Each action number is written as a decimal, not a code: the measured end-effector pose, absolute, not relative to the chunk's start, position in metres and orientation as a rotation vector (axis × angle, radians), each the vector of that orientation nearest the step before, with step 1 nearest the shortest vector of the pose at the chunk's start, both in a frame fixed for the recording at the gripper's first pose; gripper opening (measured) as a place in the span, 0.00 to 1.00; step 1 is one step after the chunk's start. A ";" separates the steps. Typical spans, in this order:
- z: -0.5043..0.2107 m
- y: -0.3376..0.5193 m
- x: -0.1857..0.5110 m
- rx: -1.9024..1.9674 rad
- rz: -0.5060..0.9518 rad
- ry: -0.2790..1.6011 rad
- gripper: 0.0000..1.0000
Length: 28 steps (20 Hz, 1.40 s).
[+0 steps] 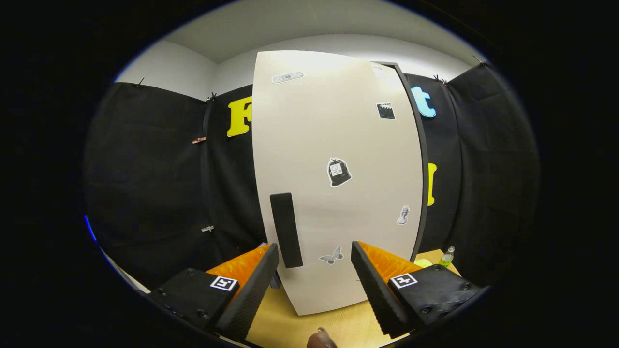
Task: Open the shoe cabinet door, grab the shoes and put them into the shoe cabinet, then close the shoe cabinet door.
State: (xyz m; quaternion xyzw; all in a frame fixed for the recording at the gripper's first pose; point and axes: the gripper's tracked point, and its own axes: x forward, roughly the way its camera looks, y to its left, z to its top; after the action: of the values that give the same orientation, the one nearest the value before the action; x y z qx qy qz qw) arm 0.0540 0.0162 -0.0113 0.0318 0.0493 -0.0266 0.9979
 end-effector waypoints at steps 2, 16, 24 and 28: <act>-0.010 0.015 0.052 0.058 -0.065 0.096 0.98; 0.003 0.019 0.047 -0.009 -0.094 0.065 0.99; 0.003 0.021 0.045 -0.013 -0.111 0.063 0.98; 0.004 0.028 0.043 -0.016 -0.108 0.057 0.99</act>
State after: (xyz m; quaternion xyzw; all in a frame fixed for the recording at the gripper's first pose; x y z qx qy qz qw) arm 0.0434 0.0282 0.0041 -0.0082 0.0284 -0.0541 0.9981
